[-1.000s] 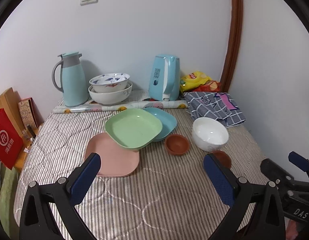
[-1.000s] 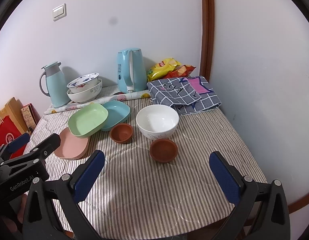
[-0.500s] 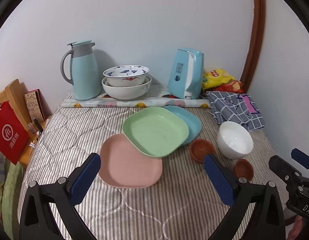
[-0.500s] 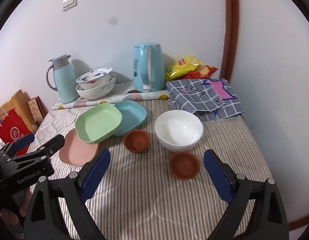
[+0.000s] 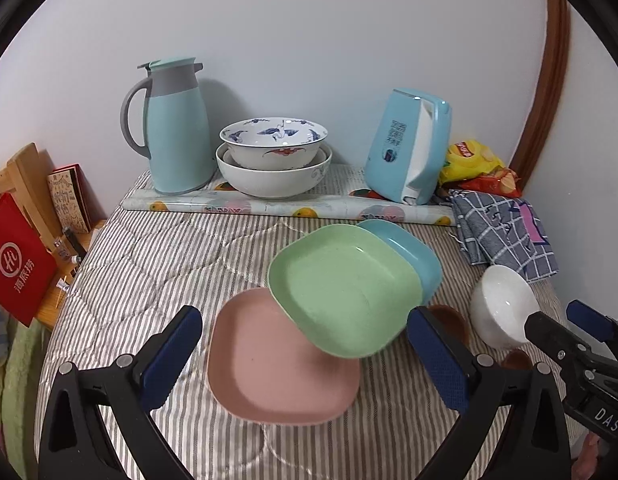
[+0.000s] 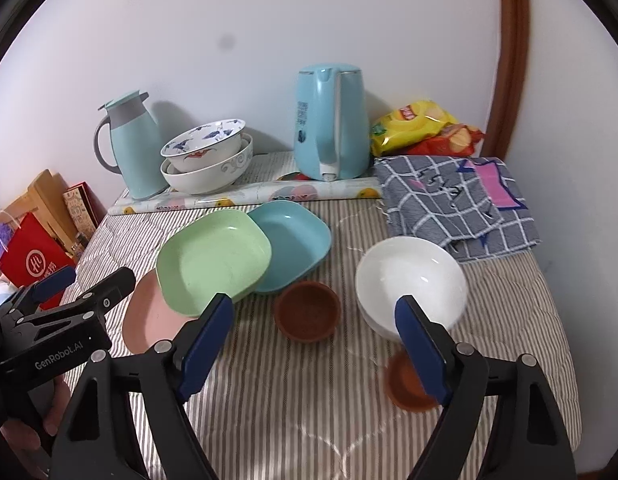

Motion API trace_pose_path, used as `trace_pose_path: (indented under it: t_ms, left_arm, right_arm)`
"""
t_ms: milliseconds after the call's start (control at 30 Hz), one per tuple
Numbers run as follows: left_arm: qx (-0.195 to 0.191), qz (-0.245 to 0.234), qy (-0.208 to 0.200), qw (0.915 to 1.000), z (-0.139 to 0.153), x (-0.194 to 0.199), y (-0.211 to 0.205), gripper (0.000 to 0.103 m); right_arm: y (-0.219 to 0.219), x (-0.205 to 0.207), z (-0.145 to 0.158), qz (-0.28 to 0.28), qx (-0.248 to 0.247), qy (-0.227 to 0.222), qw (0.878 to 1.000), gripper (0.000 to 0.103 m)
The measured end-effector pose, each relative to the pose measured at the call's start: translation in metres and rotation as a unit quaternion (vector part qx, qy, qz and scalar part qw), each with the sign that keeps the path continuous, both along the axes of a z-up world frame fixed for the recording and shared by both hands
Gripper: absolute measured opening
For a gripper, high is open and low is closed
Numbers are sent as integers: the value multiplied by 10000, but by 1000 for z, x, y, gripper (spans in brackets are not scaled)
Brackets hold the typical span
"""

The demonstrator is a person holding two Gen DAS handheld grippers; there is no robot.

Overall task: Organize plates and bowls
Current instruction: 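Move both tools forward toward the rim of the green square plate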

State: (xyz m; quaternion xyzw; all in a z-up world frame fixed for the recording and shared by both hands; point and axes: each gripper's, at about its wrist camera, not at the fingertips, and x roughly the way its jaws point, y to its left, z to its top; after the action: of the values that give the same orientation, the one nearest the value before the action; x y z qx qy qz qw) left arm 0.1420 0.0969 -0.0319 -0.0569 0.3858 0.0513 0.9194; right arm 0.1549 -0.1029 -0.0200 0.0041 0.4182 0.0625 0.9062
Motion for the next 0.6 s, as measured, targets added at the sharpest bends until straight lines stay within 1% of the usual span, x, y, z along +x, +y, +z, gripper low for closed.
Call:
trace_pose_path:
  t_ms: [167,233,267,300,333,367,500,600]
  left_arm:
    - [3,77,67,9999,-7,15,10,102]
    - [-33,116,117,9999,-12,21,14,98]
    - [-54,123,134,9998,-14,23,16,98]
    - [-68,132,155,9998,-16,26,18,97]
    - [-75,136,171,9997,-18,30,20,93]
    - [-78,133,194,9997,-21,34,21,91]
    - [-136,65,307,9994,-31,47,26,83]
    - [-66,33,359,9993,-37,56,25,79]
  right_arm:
    - [11,21,-11,85,63,129,9999,79]
    - [14,29,-16,109,76,181,9997,77]
    - [16,32,-19,120,73,211,9997,73]
    - [17,36,-21,137,80,252,9996,70]
    - [19,40,-24,155,95,304,9994,67]
    - [20,45,-28,176,122,378,9991,65]
    - [25,57,-40,237,161,510,9983,62]
    - [28,66,-50,261,192,612,9976,60]
